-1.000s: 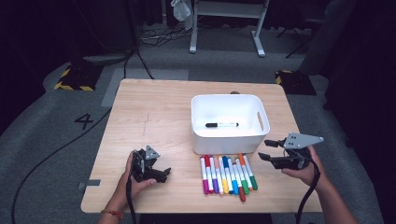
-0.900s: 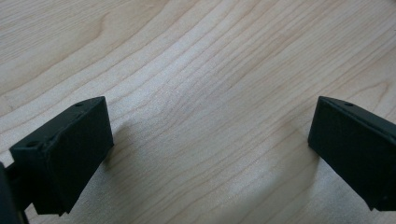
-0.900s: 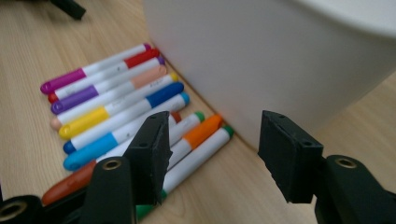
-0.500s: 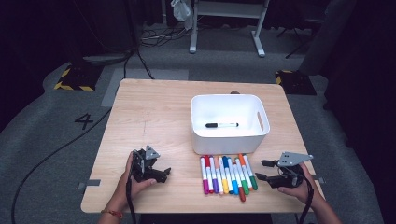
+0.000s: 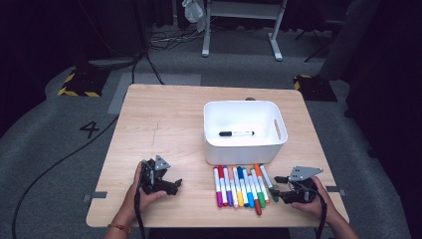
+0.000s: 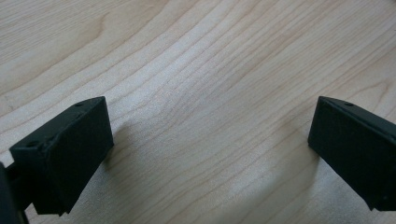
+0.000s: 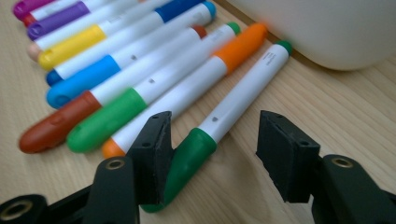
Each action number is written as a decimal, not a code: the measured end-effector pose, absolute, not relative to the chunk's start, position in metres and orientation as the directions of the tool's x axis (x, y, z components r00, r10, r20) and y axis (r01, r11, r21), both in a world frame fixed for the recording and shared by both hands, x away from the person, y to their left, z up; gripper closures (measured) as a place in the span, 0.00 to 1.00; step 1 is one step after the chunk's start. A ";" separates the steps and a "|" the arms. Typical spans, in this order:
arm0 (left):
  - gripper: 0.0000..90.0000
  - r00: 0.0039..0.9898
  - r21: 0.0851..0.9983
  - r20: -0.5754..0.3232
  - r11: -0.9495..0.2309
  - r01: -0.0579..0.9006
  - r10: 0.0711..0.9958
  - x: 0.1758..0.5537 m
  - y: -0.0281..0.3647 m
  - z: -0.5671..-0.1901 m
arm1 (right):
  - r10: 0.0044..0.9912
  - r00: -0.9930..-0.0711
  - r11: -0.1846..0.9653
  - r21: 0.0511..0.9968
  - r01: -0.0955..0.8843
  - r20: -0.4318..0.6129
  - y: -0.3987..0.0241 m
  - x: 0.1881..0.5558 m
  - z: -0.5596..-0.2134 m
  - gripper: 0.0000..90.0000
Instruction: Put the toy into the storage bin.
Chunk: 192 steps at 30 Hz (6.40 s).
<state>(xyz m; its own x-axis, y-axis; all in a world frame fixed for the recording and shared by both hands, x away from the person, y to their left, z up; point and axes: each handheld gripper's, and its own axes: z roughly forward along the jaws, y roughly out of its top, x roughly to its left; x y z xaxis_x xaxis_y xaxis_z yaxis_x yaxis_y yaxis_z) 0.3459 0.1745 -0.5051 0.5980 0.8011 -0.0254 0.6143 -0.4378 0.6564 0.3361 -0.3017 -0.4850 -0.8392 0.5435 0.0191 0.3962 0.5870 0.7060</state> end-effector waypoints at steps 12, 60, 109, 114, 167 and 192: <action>0.00 0.600 0.655 -0.023 -0.441 0.613 0.800 0.346 0.175 -0.505 | 0.631 -0.776 0.560 0.692 0.456 0.000 -0.330 0.346 -0.491 0.81; 0.00 0.599 0.655 -0.024 -0.440 0.614 0.800 0.346 0.175 -0.505 | 0.394 -0.894 0.565 0.823 0.055 -0.211 -0.304 0.364 -0.340 0.83; 0.00 0.601 0.655 -0.021 -0.443 0.612 0.799 0.346 0.175 -0.505 | 0.259 -0.955 0.734 0.672 0.096 -0.147 -0.230 0.458 -0.363 0.69; 0.00 0.600 0.655 -0.022 -0.442 0.613 0.800 0.346 0.175 -0.505 | 0.330 -0.929 0.691 0.713 0.117 -0.167 -0.239 0.449 -0.356 0.59; 0.00 0.600 0.655 -0.021 -0.443 0.613 0.800 0.346 0.175 -0.505 | 0.593 -0.805 0.578 0.698 0.423 -0.003 -0.280 0.374 -0.493 0.54; 0.00 0.600 0.656 -0.021 -0.442 0.612 0.800 0.346 0.175 -0.505 | 0.588 -0.809 0.507 0.783 0.361 -0.008 -0.305 0.361 -0.466 0.83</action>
<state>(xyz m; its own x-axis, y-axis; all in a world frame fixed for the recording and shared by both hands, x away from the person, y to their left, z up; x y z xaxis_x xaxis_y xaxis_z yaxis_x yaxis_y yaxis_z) 0.3460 0.1746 -0.5049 0.6003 0.7995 -0.0206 0.6117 -0.4424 0.6558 0.3612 -0.3046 -0.4659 -0.8088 0.5881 -0.0080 0.3609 0.5070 0.7827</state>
